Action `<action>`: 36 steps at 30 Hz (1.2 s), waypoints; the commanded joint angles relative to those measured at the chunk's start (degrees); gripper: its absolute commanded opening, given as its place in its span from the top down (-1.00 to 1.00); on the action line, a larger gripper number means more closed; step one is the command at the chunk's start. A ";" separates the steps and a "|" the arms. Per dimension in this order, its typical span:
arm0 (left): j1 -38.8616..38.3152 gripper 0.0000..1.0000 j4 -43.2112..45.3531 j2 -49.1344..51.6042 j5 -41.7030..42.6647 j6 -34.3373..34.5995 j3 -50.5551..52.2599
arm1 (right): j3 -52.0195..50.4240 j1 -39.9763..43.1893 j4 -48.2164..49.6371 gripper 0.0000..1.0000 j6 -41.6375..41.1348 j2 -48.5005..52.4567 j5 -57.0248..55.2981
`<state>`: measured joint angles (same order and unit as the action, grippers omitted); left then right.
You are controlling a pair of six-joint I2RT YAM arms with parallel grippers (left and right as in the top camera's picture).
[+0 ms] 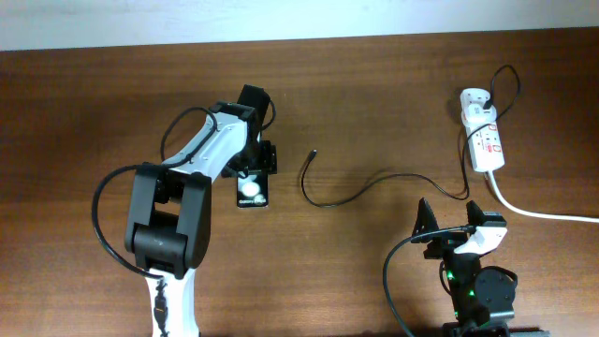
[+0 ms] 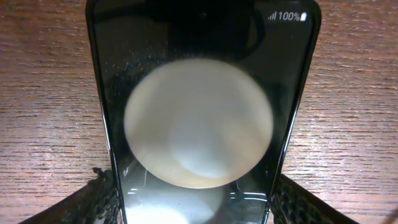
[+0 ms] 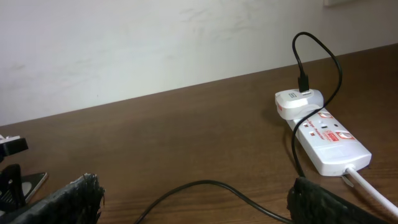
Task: Plug charger to phone and switch on socket
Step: 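Close the left gripper on the phone's sides and lift it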
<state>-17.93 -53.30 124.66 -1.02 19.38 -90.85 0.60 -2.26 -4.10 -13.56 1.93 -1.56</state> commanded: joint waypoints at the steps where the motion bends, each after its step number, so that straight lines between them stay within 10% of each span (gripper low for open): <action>1: -0.66 -0.45 0.61 1.99 0.96 0.52 2.01 | -0.28 -0.35 -0.31 -0.97 -0.24 -0.28 -0.85; 31: -0.66 -0.35 -26.58 1.97 -1.75 0.31 -37.18 | -0.28 -0.35 -0.31 -0.97 -0.24 -0.28 -0.83; 36: -0.66 0.53 -27.34 1.97 -1.36 0.33 -37.20 | -0.28 -0.35 -0.31 -0.97 -0.24 -0.28 -0.83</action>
<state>-18.37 -80.60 126.98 -1.98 19.40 -126.54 0.60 -2.26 -4.10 -13.56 1.93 -1.56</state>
